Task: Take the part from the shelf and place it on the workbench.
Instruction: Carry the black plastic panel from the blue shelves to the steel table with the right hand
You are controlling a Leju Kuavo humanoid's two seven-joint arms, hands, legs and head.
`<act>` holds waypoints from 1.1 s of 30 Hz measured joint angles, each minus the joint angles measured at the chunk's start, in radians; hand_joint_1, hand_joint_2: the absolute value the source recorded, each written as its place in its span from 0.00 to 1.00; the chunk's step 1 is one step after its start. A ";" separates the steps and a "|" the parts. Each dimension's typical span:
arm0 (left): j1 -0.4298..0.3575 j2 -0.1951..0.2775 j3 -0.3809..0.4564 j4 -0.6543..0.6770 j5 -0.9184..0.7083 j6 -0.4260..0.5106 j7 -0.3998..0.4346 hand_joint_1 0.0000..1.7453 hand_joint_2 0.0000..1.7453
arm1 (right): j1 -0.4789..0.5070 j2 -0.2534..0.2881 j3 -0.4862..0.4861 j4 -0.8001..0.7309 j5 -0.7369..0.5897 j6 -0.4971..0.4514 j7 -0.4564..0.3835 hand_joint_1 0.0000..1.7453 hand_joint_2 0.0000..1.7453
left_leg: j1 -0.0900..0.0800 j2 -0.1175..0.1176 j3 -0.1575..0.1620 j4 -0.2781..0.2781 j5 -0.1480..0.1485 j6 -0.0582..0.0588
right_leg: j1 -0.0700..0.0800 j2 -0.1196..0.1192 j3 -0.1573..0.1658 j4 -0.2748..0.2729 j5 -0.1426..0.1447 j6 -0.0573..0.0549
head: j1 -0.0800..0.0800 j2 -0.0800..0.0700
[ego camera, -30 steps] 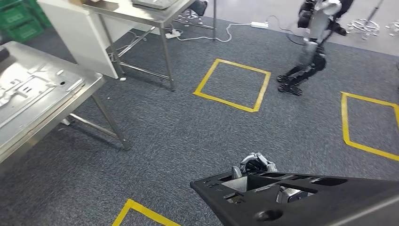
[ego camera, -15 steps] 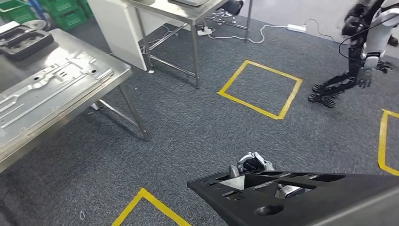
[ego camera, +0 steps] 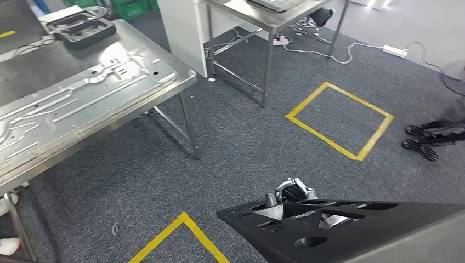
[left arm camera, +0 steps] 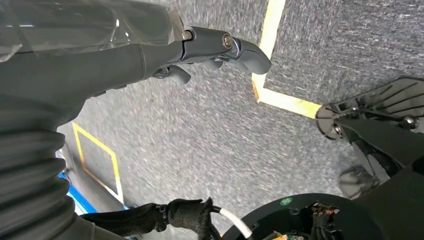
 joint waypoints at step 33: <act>0.000 -0.010 0.000 0.000 0.014 0.001 -0.015 0.00 1.00 | -0.023 0.004 0.007 0.014 -0.010 0.018 -0.002 1.00 1.00 | 0.004 -0.024 -0.003 0.005 -0.008 -0.016 | -0.004 0.039 0.041 -0.093 0.031 -0.004 | -0.001 0.000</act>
